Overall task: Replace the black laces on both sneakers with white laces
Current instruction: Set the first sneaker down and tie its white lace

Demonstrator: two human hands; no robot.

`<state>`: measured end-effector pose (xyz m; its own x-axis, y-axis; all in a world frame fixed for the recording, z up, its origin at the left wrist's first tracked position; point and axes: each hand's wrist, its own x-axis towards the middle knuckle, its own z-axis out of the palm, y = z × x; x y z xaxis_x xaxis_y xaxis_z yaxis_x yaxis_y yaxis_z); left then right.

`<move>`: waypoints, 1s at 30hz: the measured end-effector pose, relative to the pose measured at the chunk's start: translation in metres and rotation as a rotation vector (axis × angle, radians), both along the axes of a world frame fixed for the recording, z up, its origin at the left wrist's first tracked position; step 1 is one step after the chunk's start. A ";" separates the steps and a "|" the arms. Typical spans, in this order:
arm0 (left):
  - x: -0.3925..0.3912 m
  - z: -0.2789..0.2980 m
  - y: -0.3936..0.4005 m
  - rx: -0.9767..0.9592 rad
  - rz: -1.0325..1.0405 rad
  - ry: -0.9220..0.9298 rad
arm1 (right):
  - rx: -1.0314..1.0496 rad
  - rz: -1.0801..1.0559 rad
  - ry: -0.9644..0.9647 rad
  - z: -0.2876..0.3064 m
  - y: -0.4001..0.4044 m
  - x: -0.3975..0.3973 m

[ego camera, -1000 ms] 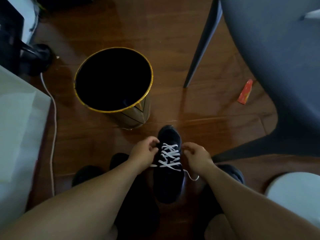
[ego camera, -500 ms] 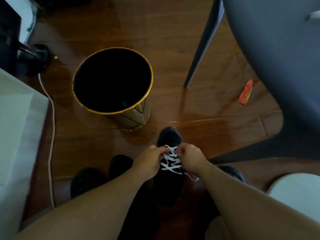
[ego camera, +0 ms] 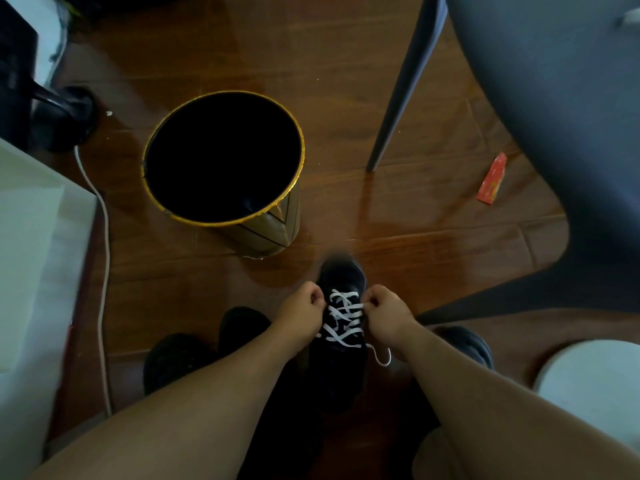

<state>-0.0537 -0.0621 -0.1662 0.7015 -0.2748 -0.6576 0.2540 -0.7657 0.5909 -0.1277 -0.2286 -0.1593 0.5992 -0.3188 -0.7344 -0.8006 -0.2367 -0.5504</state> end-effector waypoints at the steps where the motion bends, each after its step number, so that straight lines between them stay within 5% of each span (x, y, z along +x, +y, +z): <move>1: 0.002 0.000 0.001 0.003 0.012 -0.021 | 0.009 0.004 -0.002 0.000 0.000 0.000; 7: 0.000 -0.003 0.008 0.076 -0.316 -0.148 | -0.006 -0.024 -0.035 -0.001 0.003 0.000; 11: 0.001 -0.004 0.009 0.097 -0.289 -0.292 | -0.024 -0.014 -0.015 -0.003 0.006 0.000; 18: -0.006 -0.004 0.006 0.063 -0.052 -0.023 | -0.048 0.007 0.006 -0.004 0.016 -0.002; 30: -0.008 0.002 0.013 0.162 -0.336 -0.338 | -0.013 -0.015 0.007 -0.002 0.016 -0.007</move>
<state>-0.0619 -0.0492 -0.1640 0.7729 -0.4349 -0.4621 -0.2070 -0.8612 0.4642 -0.1345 -0.2130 -0.1610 0.5889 -0.3372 -0.7345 -0.8081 -0.2316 -0.5415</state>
